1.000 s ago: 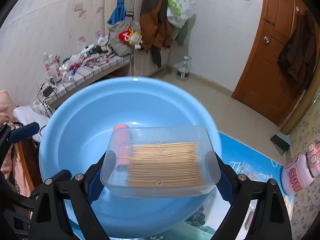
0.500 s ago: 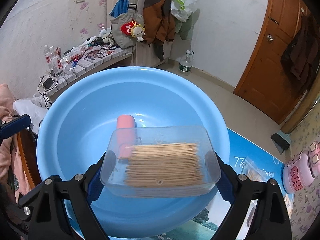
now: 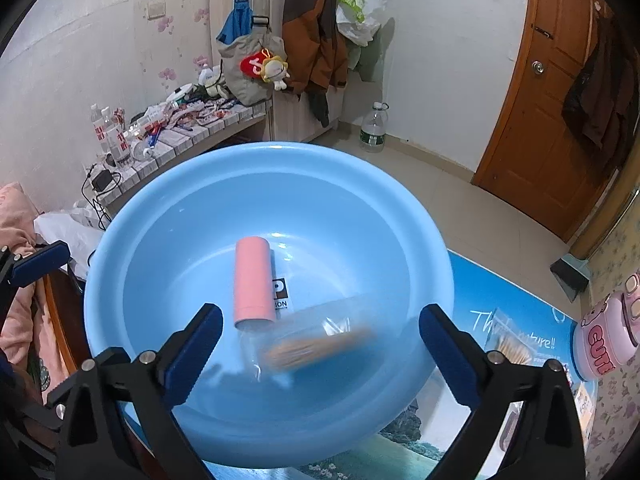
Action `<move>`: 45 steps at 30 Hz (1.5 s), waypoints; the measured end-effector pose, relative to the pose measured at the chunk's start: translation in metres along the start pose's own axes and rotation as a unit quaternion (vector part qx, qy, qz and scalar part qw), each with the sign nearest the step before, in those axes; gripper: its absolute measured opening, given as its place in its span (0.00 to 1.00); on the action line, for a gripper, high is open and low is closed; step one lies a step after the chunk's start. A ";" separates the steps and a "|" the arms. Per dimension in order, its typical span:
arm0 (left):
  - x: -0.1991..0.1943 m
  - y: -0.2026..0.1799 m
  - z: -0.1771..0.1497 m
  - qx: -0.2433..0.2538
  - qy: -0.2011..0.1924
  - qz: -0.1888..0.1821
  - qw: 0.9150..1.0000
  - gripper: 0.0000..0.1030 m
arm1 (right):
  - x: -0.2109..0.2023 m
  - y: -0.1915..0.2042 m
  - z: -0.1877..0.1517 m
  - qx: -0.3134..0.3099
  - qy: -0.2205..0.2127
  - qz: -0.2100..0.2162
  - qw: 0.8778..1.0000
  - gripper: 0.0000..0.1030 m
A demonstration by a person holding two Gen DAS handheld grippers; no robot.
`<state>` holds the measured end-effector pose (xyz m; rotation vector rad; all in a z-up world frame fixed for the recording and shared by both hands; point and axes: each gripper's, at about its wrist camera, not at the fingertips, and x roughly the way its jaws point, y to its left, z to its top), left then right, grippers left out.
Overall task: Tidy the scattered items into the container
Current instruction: 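Open the left gripper to drop the roller while the right gripper releases the skewer box into the basin, then withdraw both grippers from the basin back toward the table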
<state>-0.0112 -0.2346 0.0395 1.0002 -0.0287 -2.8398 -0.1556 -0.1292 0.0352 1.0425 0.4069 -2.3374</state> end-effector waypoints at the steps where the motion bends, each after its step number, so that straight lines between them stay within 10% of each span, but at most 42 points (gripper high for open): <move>1: 0.000 0.000 0.000 0.000 0.000 0.000 1.000 0.95 | -0.002 0.000 0.000 0.001 -0.003 0.000 1.000 0.97; 28: -0.044 -0.041 0.014 -0.018 -0.026 0.005 0.999 0.98 | -0.123 -0.045 -0.042 0.076 -0.079 -0.044 0.993 0.97; 45: -0.072 -0.117 0.000 -0.012 -0.053 -0.033 0.998 1.00 | -0.204 -0.107 -0.188 0.165 -0.148 -0.121 0.967 0.97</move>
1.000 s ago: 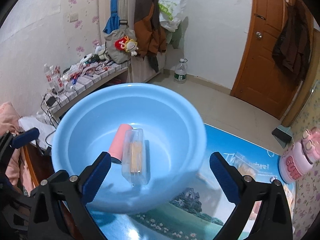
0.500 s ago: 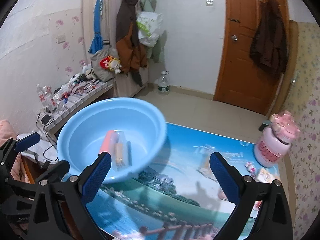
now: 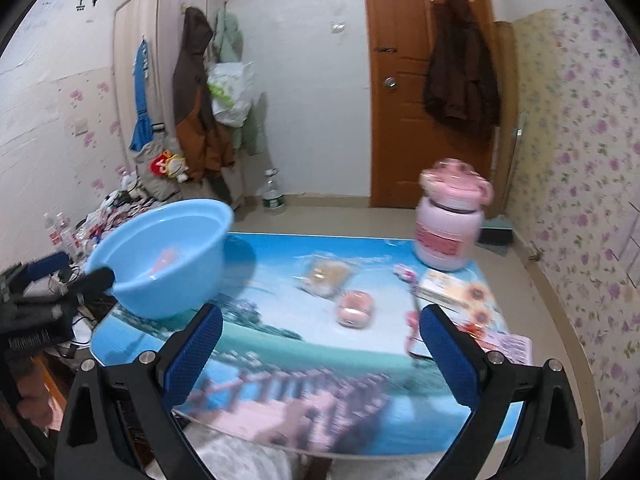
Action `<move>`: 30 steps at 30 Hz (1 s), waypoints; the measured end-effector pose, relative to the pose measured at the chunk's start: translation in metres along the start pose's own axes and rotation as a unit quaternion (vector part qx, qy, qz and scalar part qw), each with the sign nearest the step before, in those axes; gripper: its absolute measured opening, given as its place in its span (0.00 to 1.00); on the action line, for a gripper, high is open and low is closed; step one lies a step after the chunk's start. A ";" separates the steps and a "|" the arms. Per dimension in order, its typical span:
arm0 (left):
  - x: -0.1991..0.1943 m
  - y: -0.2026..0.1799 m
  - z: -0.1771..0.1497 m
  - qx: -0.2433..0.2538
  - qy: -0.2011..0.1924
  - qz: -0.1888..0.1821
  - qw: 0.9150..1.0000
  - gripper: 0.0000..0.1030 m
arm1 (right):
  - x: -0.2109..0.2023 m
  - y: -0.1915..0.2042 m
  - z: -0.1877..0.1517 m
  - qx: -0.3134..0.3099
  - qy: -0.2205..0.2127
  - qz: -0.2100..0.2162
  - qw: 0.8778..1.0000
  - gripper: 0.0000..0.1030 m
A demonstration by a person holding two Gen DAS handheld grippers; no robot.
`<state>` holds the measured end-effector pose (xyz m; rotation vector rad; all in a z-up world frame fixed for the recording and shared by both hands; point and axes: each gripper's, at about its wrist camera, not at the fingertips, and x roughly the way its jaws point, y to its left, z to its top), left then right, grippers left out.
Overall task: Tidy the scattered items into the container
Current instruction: 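Withdraw both grippers from the basin back toward the table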
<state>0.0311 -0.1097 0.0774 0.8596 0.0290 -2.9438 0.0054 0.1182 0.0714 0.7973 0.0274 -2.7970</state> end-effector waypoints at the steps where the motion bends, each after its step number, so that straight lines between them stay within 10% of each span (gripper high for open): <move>1: 0.000 -0.003 0.000 -0.002 -0.002 -0.001 1.000 1.00 | -0.004 -0.007 -0.007 0.000 -0.007 -0.007 1.000 0.97; 30: 0.011 -0.043 -0.017 0.012 0.028 -0.037 0.999 1.00 | -0.016 -0.066 -0.042 0.047 -0.009 -0.060 0.997 0.97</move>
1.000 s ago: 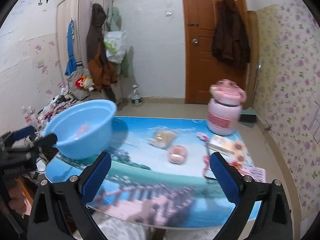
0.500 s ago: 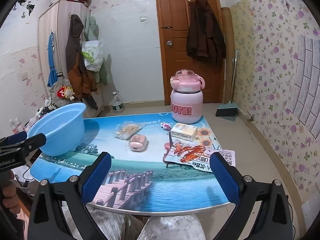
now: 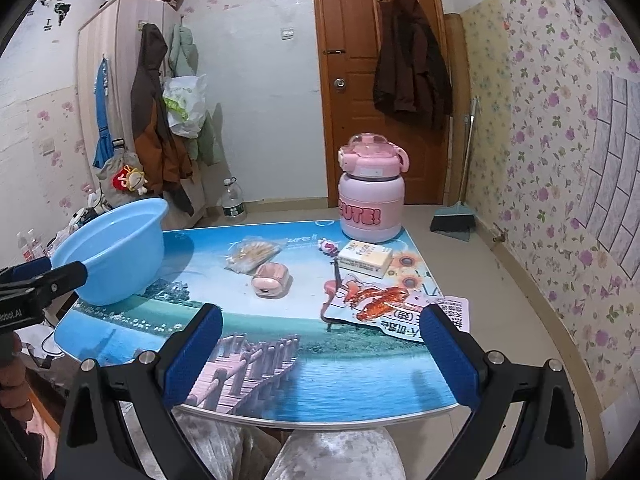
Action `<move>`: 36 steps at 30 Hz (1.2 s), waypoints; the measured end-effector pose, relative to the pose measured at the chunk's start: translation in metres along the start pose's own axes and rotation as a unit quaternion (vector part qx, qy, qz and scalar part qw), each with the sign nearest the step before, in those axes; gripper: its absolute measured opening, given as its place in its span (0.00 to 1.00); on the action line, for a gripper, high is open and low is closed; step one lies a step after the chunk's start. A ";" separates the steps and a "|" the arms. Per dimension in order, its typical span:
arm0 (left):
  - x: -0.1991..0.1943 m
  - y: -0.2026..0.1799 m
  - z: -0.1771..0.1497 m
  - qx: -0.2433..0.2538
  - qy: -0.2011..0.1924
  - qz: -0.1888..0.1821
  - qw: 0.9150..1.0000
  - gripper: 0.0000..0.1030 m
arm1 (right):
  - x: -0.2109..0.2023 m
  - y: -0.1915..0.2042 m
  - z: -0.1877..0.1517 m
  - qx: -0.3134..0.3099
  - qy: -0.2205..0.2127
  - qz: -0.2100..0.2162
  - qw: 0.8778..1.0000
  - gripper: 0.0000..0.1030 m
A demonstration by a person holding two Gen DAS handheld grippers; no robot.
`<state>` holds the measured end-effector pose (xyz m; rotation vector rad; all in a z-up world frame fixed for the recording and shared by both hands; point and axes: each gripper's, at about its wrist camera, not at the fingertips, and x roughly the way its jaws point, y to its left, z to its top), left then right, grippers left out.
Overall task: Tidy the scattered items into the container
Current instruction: 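Withdraw both grippers from the basin back toward the table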
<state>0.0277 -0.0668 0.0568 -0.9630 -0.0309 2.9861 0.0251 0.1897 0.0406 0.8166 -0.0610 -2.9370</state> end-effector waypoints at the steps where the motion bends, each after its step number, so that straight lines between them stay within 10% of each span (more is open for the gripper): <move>1: 0.000 0.000 0.000 0.001 0.000 0.000 1.000 1.00 | 0.002 -0.002 0.000 0.003 0.002 -0.002 1.000 0.97; 36: 0.043 -0.026 -0.004 0.023 0.045 -0.017 0.999 1.00 | 0.037 -0.038 -0.010 0.039 0.037 -0.031 0.998 0.97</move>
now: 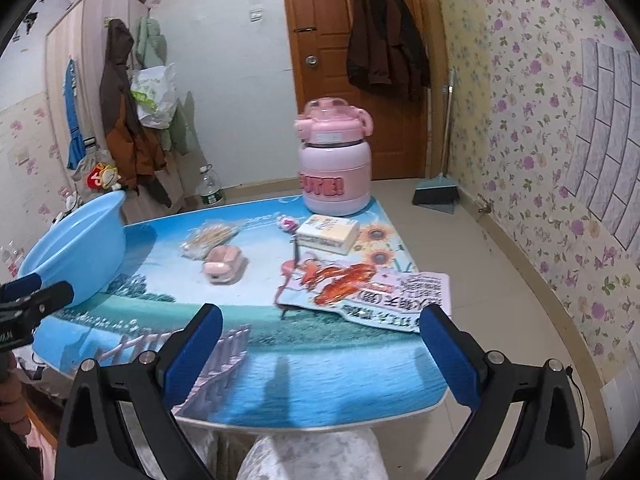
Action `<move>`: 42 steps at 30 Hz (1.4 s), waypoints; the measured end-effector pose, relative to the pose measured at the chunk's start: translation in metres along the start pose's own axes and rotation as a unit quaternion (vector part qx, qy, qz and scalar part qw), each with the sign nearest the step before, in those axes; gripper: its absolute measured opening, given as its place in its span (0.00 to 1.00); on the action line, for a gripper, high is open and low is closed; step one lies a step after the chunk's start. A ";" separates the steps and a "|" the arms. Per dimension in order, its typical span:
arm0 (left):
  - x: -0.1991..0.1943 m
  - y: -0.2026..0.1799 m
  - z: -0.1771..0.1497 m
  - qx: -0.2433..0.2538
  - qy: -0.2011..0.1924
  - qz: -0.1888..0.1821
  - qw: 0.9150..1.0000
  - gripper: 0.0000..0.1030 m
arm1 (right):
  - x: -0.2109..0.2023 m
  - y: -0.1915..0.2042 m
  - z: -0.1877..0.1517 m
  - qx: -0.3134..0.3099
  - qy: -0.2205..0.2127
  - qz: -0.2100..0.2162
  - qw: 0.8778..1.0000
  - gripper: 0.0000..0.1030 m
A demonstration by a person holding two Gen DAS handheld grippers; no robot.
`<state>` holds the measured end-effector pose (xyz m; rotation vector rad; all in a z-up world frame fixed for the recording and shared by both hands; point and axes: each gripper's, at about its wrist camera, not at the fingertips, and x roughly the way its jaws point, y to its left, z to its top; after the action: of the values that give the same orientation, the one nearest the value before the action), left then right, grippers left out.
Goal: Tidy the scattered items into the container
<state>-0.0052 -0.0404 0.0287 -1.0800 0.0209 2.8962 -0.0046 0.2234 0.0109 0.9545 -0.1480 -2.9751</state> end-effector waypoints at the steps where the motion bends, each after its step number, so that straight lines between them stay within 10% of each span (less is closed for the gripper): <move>1: 0.002 -0.004 0.001 0.004 0.000 -0.002 1.000 1.00 | 0.002 -0.005 0.001 0.005 0.000 -0.004 1.000 0.97; 9: 0.027 -0.050 0.010 0.029 0.010 -0.029 0.999 1.00 | 0.013 -0.043 0.010 0.036 -0.003 -0.035 0.999 0.97; 22: 0.075 -0.134 0.026 0.034 0.064 -0.194 0.978 1.00 | 0.041 -0.112 0.012 0.116 0.022 -0.028 0.993 0.97; 42: 0.132 -0.183 0.027 0.068 0.123 -0.243 0.960 1.00 | 0.084 -0.138 0.012 0.135 0.066 0.020 0.988 0.97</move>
<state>-0.1133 0.1483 -0.0361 -1.2112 -0.0320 2.2841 -0.0775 0.3581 -0.0410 1.1550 -0.5731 -2.8930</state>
